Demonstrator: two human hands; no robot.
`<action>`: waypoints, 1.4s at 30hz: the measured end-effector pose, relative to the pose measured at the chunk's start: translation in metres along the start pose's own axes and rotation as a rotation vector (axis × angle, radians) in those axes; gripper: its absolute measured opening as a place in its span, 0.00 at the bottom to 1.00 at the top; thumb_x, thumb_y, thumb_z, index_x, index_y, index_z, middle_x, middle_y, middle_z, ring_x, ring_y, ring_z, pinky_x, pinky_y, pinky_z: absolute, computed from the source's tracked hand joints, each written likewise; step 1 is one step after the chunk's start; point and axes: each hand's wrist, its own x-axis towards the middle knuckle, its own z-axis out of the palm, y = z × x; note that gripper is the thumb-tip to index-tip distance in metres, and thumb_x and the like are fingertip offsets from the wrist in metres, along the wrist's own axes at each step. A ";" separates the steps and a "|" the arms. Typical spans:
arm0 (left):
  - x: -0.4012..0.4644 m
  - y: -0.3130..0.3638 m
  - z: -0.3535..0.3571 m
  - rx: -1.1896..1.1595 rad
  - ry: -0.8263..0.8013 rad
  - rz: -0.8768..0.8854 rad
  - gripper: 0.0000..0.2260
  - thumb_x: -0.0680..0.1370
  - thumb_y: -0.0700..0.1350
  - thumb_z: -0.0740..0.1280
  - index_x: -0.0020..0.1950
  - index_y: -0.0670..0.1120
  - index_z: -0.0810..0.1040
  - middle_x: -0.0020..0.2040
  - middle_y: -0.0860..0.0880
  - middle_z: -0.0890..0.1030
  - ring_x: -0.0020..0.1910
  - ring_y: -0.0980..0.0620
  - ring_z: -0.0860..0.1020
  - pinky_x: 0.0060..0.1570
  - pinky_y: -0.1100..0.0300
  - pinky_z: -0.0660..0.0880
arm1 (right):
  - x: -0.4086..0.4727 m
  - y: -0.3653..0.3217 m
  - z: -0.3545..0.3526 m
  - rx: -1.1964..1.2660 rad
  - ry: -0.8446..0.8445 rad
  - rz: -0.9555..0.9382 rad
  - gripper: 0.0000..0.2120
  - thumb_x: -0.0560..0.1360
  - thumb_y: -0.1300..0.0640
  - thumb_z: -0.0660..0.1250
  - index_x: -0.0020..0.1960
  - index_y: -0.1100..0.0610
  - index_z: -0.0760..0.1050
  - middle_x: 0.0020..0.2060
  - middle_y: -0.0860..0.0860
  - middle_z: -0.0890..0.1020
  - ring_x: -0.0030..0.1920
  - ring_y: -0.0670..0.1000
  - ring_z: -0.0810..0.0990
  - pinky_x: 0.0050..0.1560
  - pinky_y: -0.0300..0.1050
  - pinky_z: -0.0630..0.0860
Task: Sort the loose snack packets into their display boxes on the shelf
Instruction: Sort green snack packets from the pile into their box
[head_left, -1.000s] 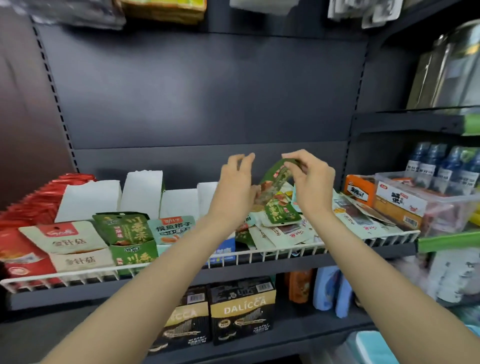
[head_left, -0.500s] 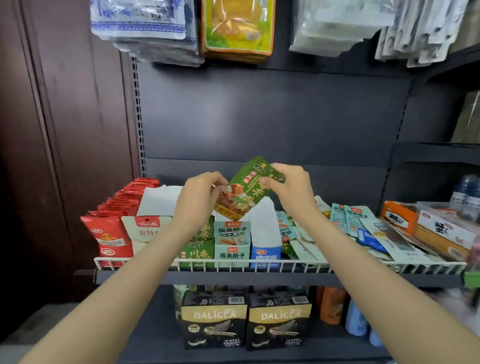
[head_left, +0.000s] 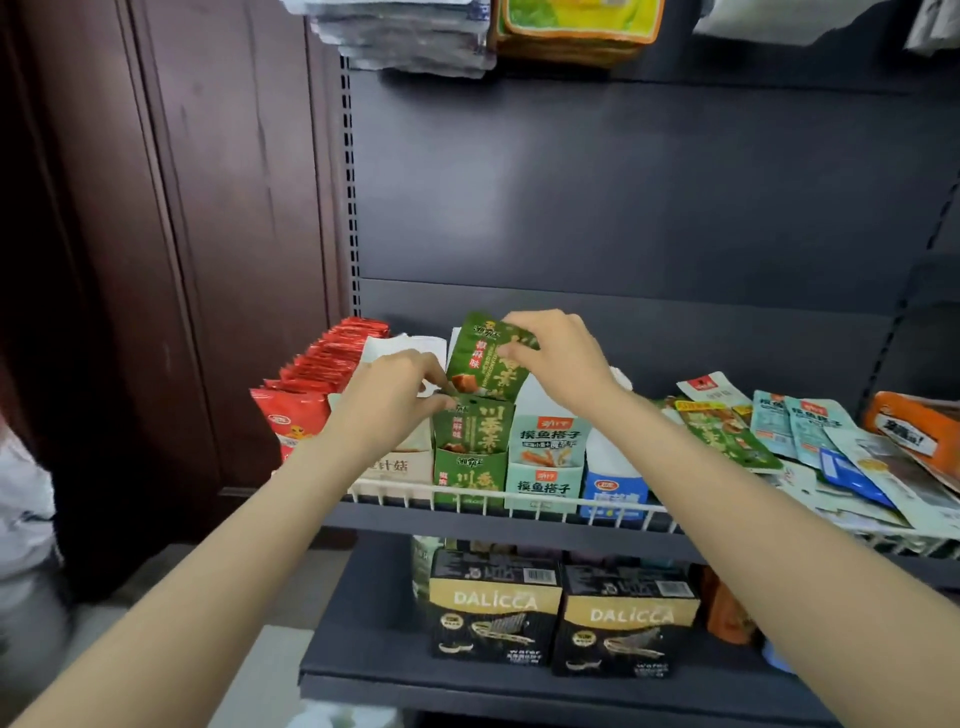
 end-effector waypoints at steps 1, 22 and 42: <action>0.000 -0.001 0.002 -0.023 0.019 -0.010 0.13 0.74 0.51 0.70 0.54 0.47 0.76 0.53 0.51 0.79 0.50 0.52 0.77 0.48 0.56 0.73 | 0.002 -0.002 0.002 -0.018 -0.051 -0.017 0.05 0.78 0.56 0.63 0.46 0.55 0.76 0.39 0.50 0.82 0.42 0.53 0.79 0.41 0.47 0.73; -0.002 -0.004 0.010 -0.324 0.009 -0.074 0.09 0.74 0.46 0.72 0.50 0.47 0.76 0.45 0.51 0.81 0.46 0.54 0.78 0.48 0.60 0.74 | 0.015 0.000 0.018 0.089 -0.608 0.115 0.16 0.81 0.50 0.57 0.44 0.59 0.76 0.39 0.53 0.77 0.40 0.50 0.75 0.41 0.44 0.70; 0.011 0.123 0.038 -0.246 0.030 0.229 0.12 0.78 0.46 0.62 0.61 0.48 0.73 0.58 0.52 0.77 0.56 0.52 0.71 0.57 0.56 0.69 | -0.051 0.095 -0.047 0.369 -0.019 0.438 0.13 0.80 0.56 0.58 0.48 0.58 0.81 0.43 0.51 0.84 0.46 0.50 0.82 0.46 0.44 0.76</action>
